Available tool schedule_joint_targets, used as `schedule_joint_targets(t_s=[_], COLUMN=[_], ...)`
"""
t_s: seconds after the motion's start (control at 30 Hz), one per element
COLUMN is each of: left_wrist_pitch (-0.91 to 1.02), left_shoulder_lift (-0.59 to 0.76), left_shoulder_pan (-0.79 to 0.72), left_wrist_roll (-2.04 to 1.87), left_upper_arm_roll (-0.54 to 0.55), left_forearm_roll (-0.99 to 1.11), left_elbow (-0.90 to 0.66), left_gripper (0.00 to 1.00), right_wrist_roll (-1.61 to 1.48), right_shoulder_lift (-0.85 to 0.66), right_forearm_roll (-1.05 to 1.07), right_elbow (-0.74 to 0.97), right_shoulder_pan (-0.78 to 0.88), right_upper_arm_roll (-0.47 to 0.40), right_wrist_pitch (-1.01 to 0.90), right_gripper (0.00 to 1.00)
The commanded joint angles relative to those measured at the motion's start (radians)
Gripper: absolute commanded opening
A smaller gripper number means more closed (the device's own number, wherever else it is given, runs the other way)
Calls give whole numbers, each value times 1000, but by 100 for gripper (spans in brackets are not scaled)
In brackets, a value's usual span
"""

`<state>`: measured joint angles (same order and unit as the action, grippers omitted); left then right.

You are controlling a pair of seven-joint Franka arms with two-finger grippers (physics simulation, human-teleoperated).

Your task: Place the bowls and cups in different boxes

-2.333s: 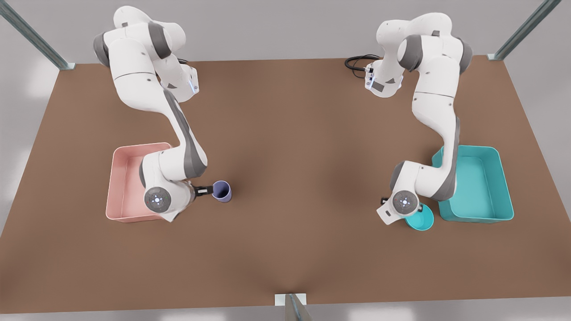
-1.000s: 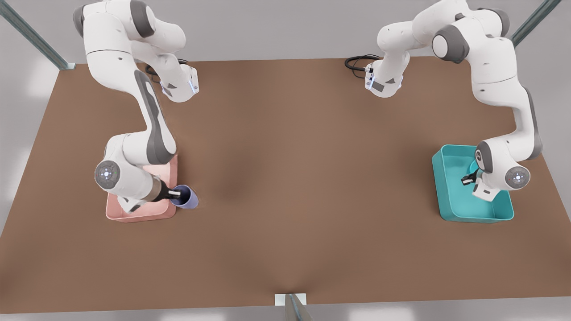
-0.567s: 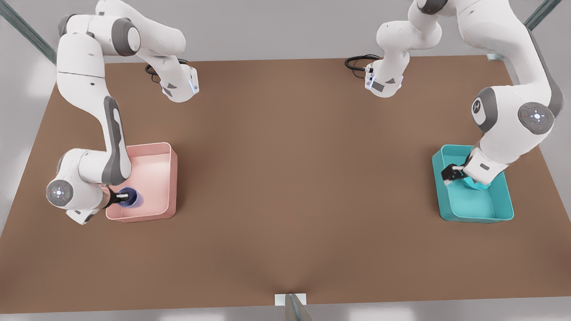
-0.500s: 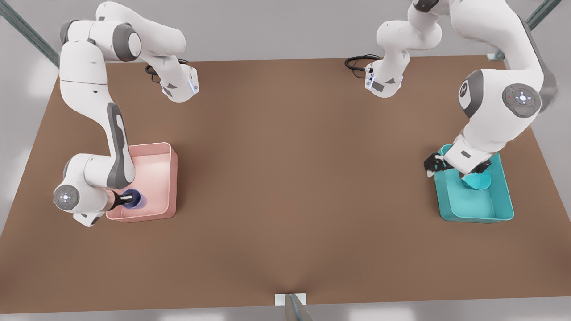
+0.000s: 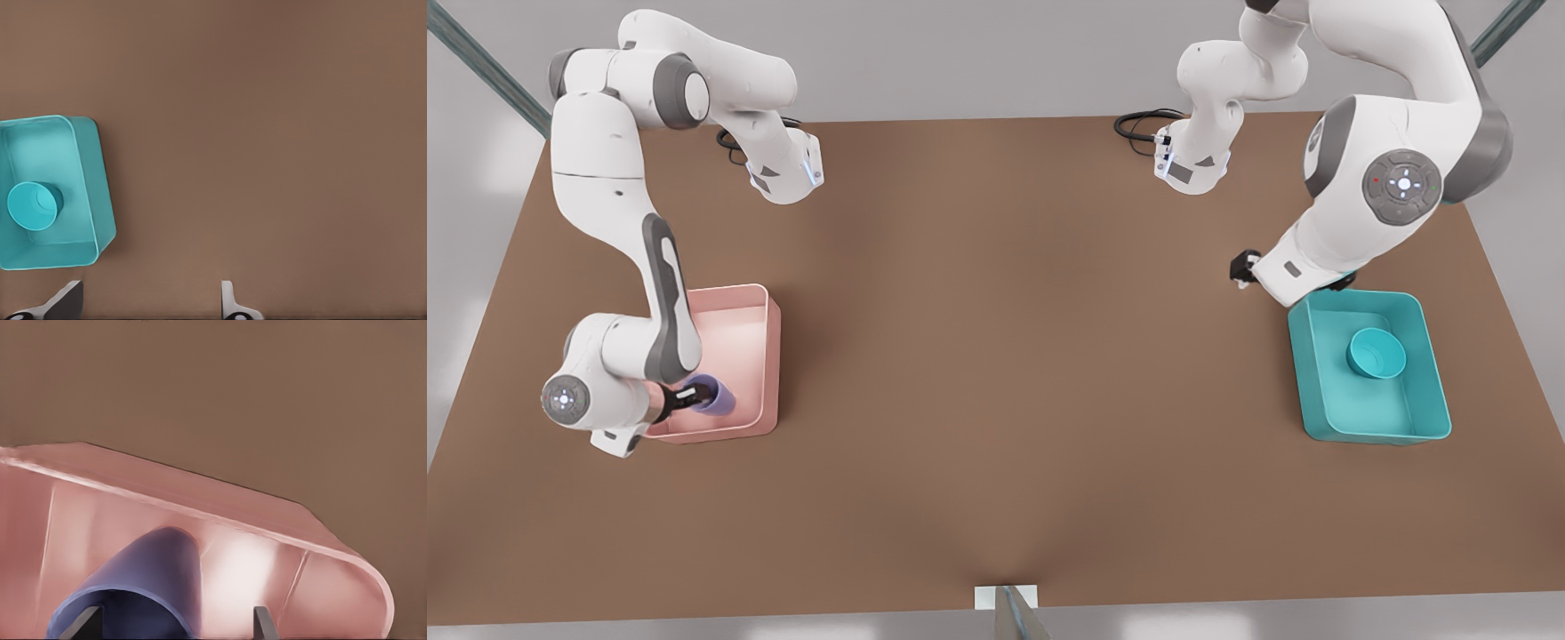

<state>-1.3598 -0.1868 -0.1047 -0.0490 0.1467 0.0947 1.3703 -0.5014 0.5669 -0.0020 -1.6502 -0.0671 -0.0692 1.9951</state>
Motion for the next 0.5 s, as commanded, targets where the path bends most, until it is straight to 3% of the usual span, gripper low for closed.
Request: schedule_joint_targets(t_s=[0.0,0.07,0.13,0.2,0.23,0.3,0.37,0.47], left_wrist_pitch=[36,34,34,34,34,41,44,44], left_shoulder_lift=[0,0,0,0,0,0,1,0], left_shoulder_pan=[-1,-1,0,0,0,0,0,0], left_wrist_roll=[-18,-18,-18,-18,-18,-18,-18,-18], left_upper_arm_roll=[1,1,1,1,1,-1,1,-1], left_forearm_roll=[3,3,5,5,5,11,11,11], left_elbow=[0,-2,-2,-2,-2,-25,-25,-25], left_gripper=[100,100,100,100,100,100,100,100], right_wrist_roll=[-183,-180,-76,395,460,484,540,543], right_shoulder_lift=[-25,-76,-76,-71,-70,-180,-343,-429], right_forearm_roll=[33,27,4,-18,-21,-113,-93,-76], right_elbow=[1,20,206,366,389,379,290,225], right_shoulder_pan=[3,13,21,107,118,116,110,83], right_upper_arm_roll=[0,3,-3,3,5,92,92,92], right_wrist_pitch=[-113,-211,-491,-703,-723,-722,-713,-708], right_gripper=[100,100,100,100,100,100,100,100])
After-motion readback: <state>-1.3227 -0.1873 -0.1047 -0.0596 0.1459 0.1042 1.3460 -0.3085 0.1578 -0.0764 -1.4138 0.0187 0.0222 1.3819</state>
